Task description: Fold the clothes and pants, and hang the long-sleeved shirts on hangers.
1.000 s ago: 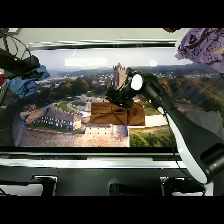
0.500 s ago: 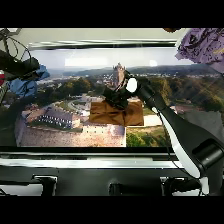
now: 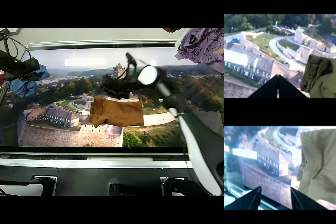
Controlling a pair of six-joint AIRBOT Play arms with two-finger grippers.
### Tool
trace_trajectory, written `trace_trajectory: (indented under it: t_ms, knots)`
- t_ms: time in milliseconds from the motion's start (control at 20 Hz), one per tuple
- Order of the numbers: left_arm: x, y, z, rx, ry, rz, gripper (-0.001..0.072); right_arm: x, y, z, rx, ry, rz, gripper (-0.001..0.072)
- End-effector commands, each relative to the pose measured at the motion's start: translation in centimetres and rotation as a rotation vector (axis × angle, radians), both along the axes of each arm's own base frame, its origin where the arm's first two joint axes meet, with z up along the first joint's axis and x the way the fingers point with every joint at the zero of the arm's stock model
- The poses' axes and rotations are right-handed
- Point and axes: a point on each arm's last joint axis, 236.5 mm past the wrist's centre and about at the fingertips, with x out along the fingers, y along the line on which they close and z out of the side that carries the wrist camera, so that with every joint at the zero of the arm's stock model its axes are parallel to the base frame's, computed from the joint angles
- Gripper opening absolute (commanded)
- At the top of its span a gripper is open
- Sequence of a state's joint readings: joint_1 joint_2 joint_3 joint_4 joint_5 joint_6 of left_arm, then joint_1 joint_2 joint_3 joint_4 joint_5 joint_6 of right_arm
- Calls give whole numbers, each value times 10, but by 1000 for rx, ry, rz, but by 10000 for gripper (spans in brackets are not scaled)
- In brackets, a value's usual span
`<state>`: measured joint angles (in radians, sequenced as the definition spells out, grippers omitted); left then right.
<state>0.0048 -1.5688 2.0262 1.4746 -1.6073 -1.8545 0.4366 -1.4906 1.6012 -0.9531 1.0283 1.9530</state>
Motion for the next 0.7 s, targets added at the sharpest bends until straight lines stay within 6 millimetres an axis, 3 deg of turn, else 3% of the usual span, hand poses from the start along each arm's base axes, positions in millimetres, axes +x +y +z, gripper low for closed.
trace_trajectory:
  t_ms: [0,150,250,350,500,650]
  knots:
    - [0,1,0,0,0,1,19,9,-67,31,-34,-54,-47,435]
    - [0,1,0,0,0,1,19,27,-169,27,-125,-68,-108,503]
    - [0,1,0,0,0,1,19,32,-241,3,-173,-28,-152,503]
    - [0,1,0,0,-1,1,19,30,-283,-27,-98,44,-174,503]
    - [0,1,0,0,-1,1,20,21,-295,-86,39,156,-144,502]
    - [0,0,0,0,-1,1,20,13,-280,-151,87,266,-94,499]
